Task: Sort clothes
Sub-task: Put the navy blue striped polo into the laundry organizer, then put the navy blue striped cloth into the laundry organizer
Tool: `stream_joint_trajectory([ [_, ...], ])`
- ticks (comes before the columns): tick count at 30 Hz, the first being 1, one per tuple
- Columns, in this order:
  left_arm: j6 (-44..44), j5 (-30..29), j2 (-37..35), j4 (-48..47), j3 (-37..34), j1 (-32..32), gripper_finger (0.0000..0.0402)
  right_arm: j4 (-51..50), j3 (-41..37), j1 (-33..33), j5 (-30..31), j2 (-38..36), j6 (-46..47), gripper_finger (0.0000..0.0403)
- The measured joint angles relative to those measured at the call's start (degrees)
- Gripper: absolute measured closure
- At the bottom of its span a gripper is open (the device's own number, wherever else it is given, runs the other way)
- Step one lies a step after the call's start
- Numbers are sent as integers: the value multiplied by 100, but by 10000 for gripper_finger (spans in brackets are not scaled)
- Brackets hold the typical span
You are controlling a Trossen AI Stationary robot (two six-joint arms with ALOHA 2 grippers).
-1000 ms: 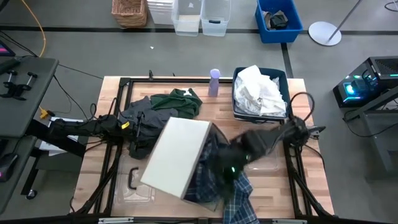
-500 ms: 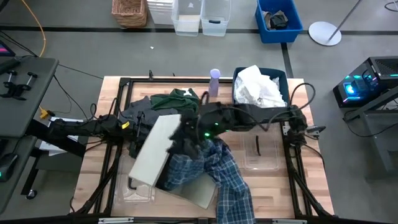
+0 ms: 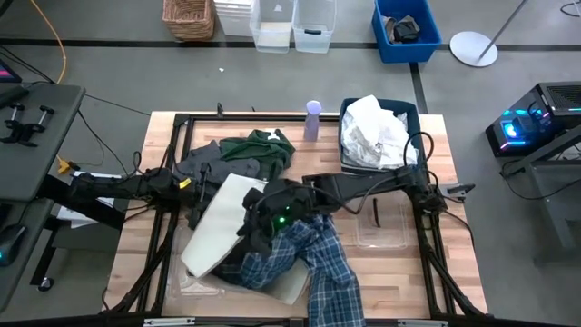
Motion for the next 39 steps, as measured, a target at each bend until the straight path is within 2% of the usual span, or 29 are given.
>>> stream_joint_trajectory([
  [6,794,27,16,20,0,1,167,-693,-18,178,156,-77,-359,105],
  [12,822,35,22,22,0,1,167,-1055,381,217,291,-136,-689,105],
  [15,836,46,28,27,0,1,167,-1071,319,244,99,-288,-910,105],
  [20,842,44,56,57,0,1,167,-1047,315,342,192,-592,-1307,105],
  [28,842,20,61,17,-2,3,167,-1252,361,162,1278,-1084,-1988,105],
  [35,842,24,61,19,-2,2,167,-2550,372,-62,2148,-1205,-2217,105],
  [39,842,24,61,20,-2,1,167,-3073,372,-98,2242,-1205,-2276,105],
])
